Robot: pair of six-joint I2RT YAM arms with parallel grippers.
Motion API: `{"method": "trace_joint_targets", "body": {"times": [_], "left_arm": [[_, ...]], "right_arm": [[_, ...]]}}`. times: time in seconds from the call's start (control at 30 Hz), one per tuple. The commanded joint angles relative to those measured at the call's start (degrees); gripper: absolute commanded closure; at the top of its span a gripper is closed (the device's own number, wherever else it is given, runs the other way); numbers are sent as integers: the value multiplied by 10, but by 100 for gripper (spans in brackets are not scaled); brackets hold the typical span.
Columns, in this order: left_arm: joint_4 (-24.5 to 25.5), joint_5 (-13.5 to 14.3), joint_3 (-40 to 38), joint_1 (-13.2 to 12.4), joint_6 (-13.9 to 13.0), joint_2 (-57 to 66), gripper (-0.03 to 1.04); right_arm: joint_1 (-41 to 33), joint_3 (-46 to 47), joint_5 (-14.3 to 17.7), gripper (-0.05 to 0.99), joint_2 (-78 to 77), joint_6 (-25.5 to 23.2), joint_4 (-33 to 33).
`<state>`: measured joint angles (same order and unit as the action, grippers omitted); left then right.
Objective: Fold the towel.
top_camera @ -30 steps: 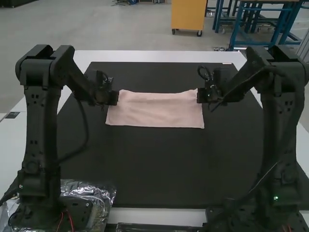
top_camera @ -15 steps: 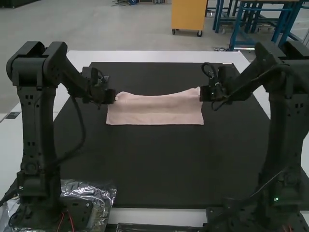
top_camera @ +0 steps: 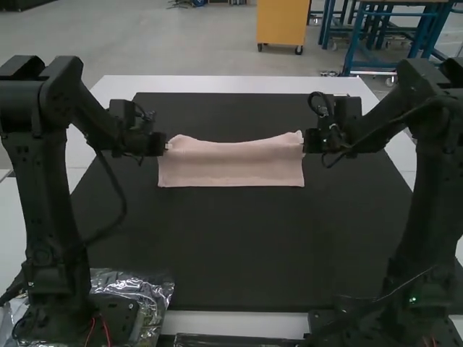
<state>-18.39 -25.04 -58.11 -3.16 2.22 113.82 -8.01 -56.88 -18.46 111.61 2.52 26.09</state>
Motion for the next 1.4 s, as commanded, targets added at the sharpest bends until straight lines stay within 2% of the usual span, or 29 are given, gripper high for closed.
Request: {"method": "trace_joint_targets", "body": {"times": [0.0, 0.1, 0.23, 0.7, 0.9, 0.93, 0.97, 1.0, 1.07, 1.1, 1.13, 1.17, 1.27, 1.37], "left_arm": [[-32, 60, 31, -20, 2, -47, 99], [-75, 75, 64, -14, 15, -78, 99], [-110, 99, 98, -5, 16, -111, 99], [-190, 162, 233, 2, 2, -161, 99], [-238, 190, 293, 18, -3, -162, 98], [-243, 190, 302, 22, -3, -160, 95], [-250, 190, 309, 25, -2, -158, 83], [-256, 189, 316, 28, 1, -156, 62], [-265, 189, 327, 33, 4, -155, 31], [-274, 190, 332, 34, 5, -155, 8], [-287, 190, 336, 35, 6, -154, 3], [-303, 190, 338, 32, 9, -155, 3], [-340, 190, 337, 32, 10, -156, 3], [-353, 190, 324, 32, 10, -163, 4]], "right_arm": [[28, 17, 21, 96, -33, -12, 4], [28, 34, 18, 96, -45, -16, 4], [28, 55, 7, 96, -61, -23, 4], [29, 134, -25, 96, -75, -20, 11], [26, 165, -25, 94, -65, -23, 58], [27, 165, -25, 82, -61, -24, 57], [29, 165, -26, 69, -56, -27, 57], [29, 166, -26, 55, -53, -29, 57], [29, 169, -25, 22, -51, -26, 57], [29, 170, -25, 12, -52, -25, 57], [29, 170, -25, 6, -53, -24, 57], [29, 170, -25, 3, -54, -25, 57], [29, 167, -25, 3, -61, -28, 58], [25, 162, -26, 3, -68, -31, 57]]}}
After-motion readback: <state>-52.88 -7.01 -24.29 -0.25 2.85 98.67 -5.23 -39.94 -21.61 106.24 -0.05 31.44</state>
